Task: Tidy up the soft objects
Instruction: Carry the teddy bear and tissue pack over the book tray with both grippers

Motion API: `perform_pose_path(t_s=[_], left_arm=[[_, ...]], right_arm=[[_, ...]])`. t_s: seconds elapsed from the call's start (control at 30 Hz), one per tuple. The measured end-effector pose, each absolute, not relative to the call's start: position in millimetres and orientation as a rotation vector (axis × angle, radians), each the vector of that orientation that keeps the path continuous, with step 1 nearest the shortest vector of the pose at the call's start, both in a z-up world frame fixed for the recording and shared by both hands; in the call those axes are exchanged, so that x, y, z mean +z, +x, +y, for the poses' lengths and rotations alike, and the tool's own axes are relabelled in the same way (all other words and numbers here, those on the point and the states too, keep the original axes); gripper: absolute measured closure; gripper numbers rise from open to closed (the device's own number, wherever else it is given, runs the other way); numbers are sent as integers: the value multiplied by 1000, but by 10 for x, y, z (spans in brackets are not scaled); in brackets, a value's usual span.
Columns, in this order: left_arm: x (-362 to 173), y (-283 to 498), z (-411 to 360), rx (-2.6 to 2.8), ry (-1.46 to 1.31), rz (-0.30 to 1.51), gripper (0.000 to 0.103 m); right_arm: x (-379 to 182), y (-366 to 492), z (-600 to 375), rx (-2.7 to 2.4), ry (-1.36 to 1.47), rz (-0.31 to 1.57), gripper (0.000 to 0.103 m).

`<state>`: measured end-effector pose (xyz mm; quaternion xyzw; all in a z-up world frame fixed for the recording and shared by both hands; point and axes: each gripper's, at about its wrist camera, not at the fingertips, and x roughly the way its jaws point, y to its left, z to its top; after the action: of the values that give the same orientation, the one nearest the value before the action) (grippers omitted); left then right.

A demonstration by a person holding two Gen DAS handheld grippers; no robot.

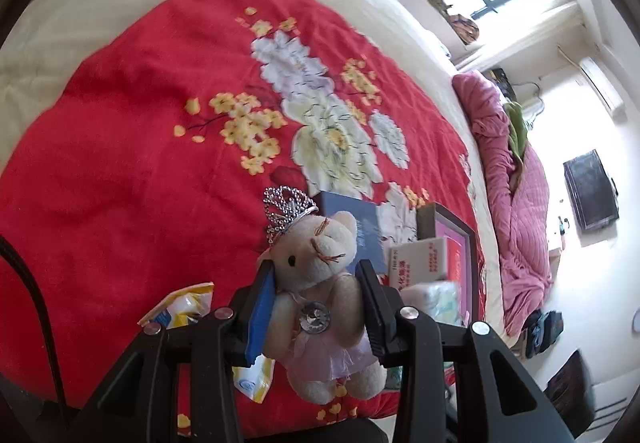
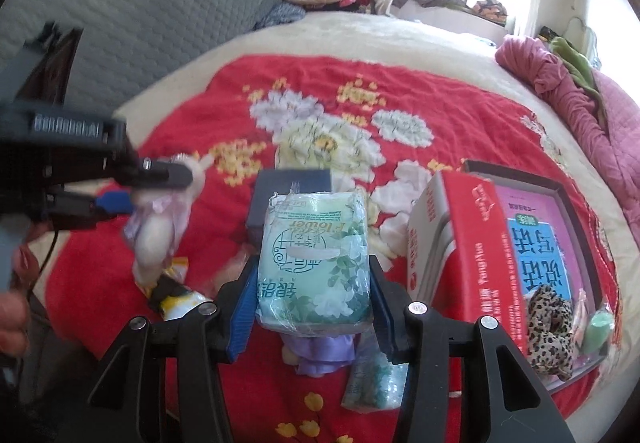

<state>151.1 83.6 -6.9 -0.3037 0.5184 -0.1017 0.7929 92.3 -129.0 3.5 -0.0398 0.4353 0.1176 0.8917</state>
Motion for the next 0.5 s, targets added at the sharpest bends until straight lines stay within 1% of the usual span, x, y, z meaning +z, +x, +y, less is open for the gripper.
perform_pose_path(t_s=[0.5], left_arm=[[598,1155,186,-324,-463,1024,62]], right_arm=[[813,631,-1873,122,-16,741,52]])
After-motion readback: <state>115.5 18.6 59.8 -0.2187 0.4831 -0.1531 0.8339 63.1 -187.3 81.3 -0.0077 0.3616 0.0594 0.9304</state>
